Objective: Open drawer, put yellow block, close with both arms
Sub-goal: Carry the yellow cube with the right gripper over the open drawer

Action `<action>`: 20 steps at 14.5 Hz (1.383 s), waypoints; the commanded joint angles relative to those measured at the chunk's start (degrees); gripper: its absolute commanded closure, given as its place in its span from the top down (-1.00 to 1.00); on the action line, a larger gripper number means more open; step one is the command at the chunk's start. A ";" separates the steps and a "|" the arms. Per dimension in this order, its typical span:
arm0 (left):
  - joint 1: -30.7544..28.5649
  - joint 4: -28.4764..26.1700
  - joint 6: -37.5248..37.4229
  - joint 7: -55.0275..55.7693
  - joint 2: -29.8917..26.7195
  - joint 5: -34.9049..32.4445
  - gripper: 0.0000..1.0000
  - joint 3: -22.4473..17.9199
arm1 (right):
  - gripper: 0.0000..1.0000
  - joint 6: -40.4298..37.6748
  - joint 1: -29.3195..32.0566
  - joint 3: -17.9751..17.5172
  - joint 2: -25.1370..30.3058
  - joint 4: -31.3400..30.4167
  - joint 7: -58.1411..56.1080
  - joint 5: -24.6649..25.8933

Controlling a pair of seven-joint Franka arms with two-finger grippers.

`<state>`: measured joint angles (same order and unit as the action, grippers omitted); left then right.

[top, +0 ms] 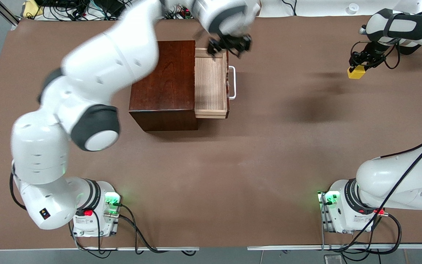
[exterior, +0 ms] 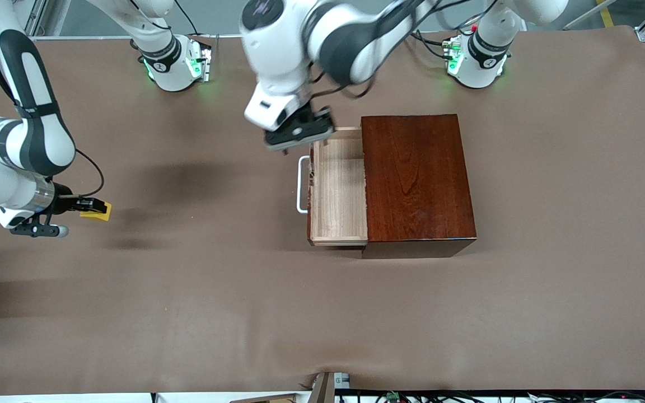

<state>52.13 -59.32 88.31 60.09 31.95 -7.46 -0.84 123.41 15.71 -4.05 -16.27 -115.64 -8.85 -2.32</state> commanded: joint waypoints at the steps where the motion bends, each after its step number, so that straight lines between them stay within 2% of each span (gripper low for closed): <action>1: -5.70 -3.35 -6.20 -6.21 -8.37 0.87 1.00 0.05 | -0.76 -3.42 -1.64 -0.52 2.90 0.15 4.87 -1.20; 5: -15.89 -3.44 -15.78 -12.78 -12.69 0.87 1.00 0.14 | -0.76 -12.38 -6.56 -0.52 4.05 5.49 14.63 -1.20; 10: -27.76 -4.49 -17.99 -21.57 -17.61 4.03 1.00 0.57 | -0.75 -23.55 -11.13 -0.61 4.31 15.43 24.22 -1.46; 13: -34.97 -9.31 -17.91 -36.67 -22.09 4.30 1.00 0.57 | -0.75 -24.79 -13.07 -0.61 5.45 16.23 28.08 -3.74; 16: -41.48 -12.39 -17.73 -45.39 -25.61 4.30 1.00 0.66 | -0.75 -25.06 -17.19 -0.61 6.42 16.41 37.04 -4.45; 20: -48.08 -21.43 -12.74 -52.00 -31.32 4.30 1.00 0.66 | -0.75 -25.50 -23.34 -0.61 6.51 18.07 50.30 -5.76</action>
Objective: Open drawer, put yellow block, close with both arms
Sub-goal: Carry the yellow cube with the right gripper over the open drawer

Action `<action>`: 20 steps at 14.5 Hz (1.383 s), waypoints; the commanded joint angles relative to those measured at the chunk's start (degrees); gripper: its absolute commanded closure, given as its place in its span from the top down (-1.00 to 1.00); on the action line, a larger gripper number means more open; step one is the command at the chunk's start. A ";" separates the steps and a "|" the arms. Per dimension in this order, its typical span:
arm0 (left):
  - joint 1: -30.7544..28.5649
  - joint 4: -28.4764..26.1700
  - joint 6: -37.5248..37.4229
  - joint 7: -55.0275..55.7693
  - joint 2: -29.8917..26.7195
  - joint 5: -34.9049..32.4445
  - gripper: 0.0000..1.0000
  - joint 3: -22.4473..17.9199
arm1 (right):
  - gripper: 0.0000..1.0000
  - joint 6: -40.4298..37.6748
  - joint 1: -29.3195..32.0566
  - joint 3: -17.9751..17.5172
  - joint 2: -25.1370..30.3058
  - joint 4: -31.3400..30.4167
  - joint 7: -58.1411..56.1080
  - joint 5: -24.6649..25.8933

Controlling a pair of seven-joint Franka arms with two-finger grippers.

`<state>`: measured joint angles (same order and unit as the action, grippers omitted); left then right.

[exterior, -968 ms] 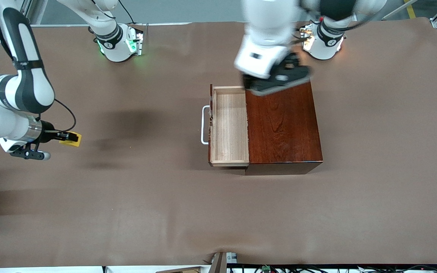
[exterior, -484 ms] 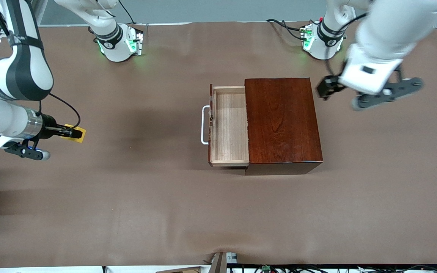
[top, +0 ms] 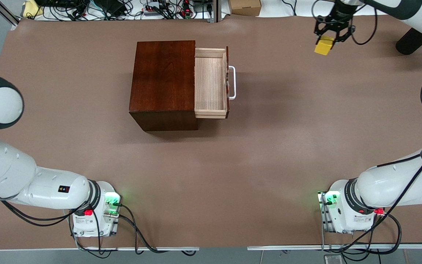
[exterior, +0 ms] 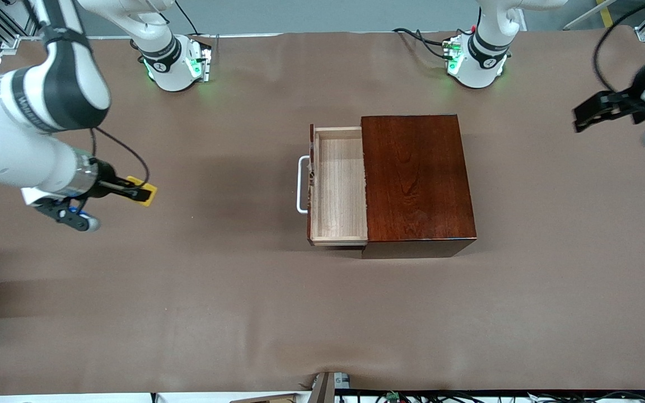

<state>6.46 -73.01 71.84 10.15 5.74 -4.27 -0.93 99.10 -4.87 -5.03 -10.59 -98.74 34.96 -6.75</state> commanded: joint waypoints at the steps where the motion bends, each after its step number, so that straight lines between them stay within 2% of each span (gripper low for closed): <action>1: -3.20 -10.11 5.22 -2.93 -6.25 1.11 1.00 0.76 | -0.75 -1.19 -4.95 0.46 0.57 1.79 10.53 -1.34; 6: -4.00 -24.52 16.55 -3.82 -12.67 2.41 1.00 0.84 | -0.75 -0.40 -13.13 0.63 -0.13 3.46 24.52 -1.42; 7: -3.56 -25.16 18.06 -4.17 -12.59 4.25 1.00 0.84 | -0.75 -0.40 -14.37 0.55 -1.01 4.34 27.68 -1.42; 9: -3.47 -25.07 18.07 -4.52 -11.80 4.18 1.00 1.54 | -0.75 -0.22 -17.17 0.63 -2.59 6.53 34.26 -1.51; 12: -3.12 -21.48 16.50 -4.61 -9.35 4.18 1.00 2.16 | -0.74 0.22 -21.31 0.64 -6.36 10.66 45.25 -1.34; 14: -3.30 -20.94 15.79 -7.23 -9.08 3.92 1.00 3.21 | -0.74 0.48 -24.21 0.64 -8.91 12.42 51.15 -0.99; 16: -3.21 -21.21 16.92 -11.01 -9.51 3.83 1.00 3.39 | -0.74 4.41 -26.50 0.64 -10.24 13.13 57.38 -1.33; 20: -3.38 -21.47 18.51 -11.73 -10.74 3.74 1.00 4.88 | -0.74 11.10 -31.42 0.64 -14.45 14.27 70.57 -1.25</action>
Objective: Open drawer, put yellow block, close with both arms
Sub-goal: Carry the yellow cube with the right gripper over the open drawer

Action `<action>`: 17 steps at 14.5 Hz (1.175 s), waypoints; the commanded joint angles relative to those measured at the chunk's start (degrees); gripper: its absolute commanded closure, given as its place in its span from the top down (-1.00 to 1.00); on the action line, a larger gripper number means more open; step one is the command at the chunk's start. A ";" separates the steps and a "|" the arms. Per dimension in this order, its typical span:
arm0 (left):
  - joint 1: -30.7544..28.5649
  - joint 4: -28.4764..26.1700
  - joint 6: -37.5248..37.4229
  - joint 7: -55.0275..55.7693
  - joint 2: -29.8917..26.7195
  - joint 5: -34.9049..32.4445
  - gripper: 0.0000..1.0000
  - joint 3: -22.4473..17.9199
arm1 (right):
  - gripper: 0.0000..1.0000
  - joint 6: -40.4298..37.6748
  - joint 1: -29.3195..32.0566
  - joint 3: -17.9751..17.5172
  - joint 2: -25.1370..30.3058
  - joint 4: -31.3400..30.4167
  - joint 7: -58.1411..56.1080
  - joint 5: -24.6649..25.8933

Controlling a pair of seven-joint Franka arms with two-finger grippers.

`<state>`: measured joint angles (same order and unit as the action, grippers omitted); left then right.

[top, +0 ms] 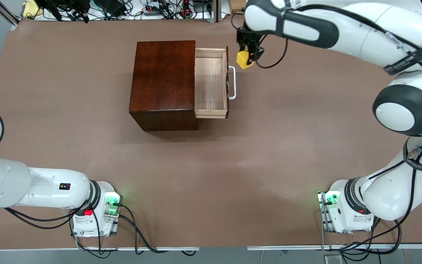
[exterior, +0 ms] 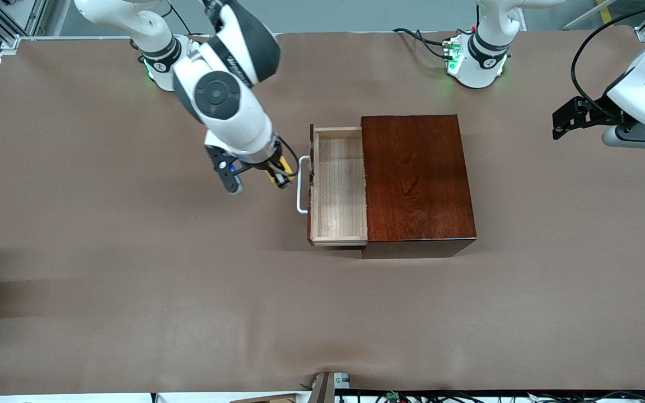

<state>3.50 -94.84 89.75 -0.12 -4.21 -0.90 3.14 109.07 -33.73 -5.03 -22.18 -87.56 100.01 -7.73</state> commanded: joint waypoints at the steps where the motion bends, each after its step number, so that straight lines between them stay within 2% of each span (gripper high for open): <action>1: -0.43 0.44 0.86 -1.47 -0.72 0.20 1.00 1.17 | -0.74 2.80 -3.96 0.64 -4.26 3.71 8.77 -0.18; 8: -1.48 2.11 0.95 -1.47 -0.54 -1.30 1.00 1.08 | -0.74 8.96 -6.35 0.64 -7.43 4.42 16.88 -0.27; 9: -2.79 1.94 1.04 -1.47 -0.45 -1.30 1.00 1.52 | -0.74 9.92 -6.43 0.64 -8.05 4.42 18.45 -0.35; 12: -7.01 0.80 1.92 -1.47 -0.54 -1.21 1.00 6.96 | -0.70 13.53 -8.19 0.64 -11.21 4.51 21.54 0.08; 17: -7.02 0.09 1.39 -1.38 -0.72 -1.21 1.00 7.15 | -0.60 14.76 -9.07 0.73 -13.24 4.51 21.54 0.70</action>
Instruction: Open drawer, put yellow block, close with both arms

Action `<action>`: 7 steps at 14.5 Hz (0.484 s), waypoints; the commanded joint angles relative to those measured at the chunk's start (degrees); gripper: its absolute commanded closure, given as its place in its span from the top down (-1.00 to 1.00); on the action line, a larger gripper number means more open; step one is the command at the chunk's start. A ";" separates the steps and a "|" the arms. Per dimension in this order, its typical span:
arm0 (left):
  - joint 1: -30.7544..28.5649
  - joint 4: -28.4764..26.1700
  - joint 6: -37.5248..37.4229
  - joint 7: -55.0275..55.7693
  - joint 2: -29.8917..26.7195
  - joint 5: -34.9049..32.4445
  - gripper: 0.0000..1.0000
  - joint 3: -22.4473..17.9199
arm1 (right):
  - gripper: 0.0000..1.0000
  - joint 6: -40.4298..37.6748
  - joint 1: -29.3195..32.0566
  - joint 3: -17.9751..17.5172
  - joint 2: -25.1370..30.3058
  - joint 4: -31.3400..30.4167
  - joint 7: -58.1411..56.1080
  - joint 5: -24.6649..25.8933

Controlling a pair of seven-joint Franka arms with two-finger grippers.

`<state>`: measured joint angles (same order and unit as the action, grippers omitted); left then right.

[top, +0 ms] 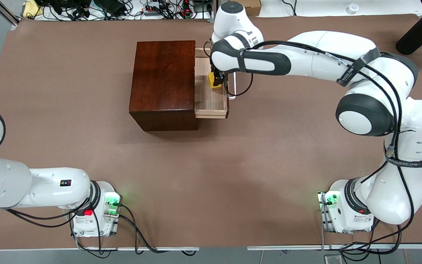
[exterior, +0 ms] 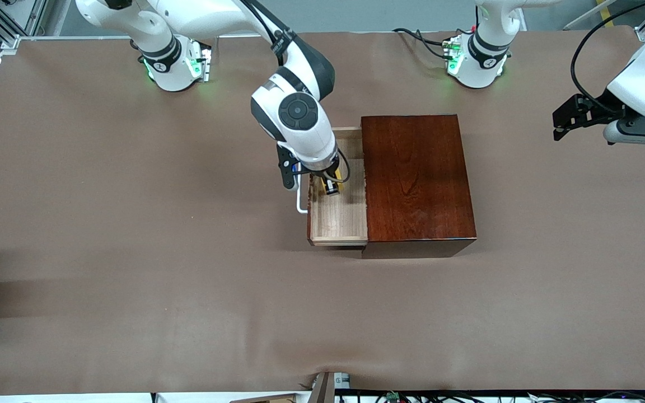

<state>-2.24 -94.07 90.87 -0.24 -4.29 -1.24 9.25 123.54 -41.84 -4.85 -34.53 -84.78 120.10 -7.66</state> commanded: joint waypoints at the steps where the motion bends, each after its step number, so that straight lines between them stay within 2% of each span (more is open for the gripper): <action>1: -1.19 -0.68 0.27 -1.25 -0.46 -0.87 1.00 1.12 | -0.52 0.30 -0.96 0.54 -0.89 1.72 1.46 0.63; 2: -1.10 -1.03 0.27 -1.16 -0.46 -0.78 1.00 1.12 | -0.34 0.21 -0.96 0.54 -0.89 1.72 1.63 0.54; 3: -1.10 -0.77 0.36 -0.82 -0.28 -0.78 1.00 1.12 | -0.02 0.21 -1.05 0.54 -0.89 1.72 1.55 0.54; 5: -1.18 -0.94 0.27 -0.81 -0.46 -0.61 1.00 1.12 | 0.99 0.13 -0.96 0.63 -0.89 1.72 1.55 0.62; 7: -1.10 -1.21 -0.95 -0.29 -0.37 -0.26 1.00 1.12 | 1.00 -0.05 -0.96 0.72 -0.71 1.90 1.63 0.63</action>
<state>-2.29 -94.70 90.72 -0.24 -4.23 -1.24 9.37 124.10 -42.08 -4.77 -35.02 -84.26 120.21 -7.64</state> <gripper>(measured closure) 0.000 0.203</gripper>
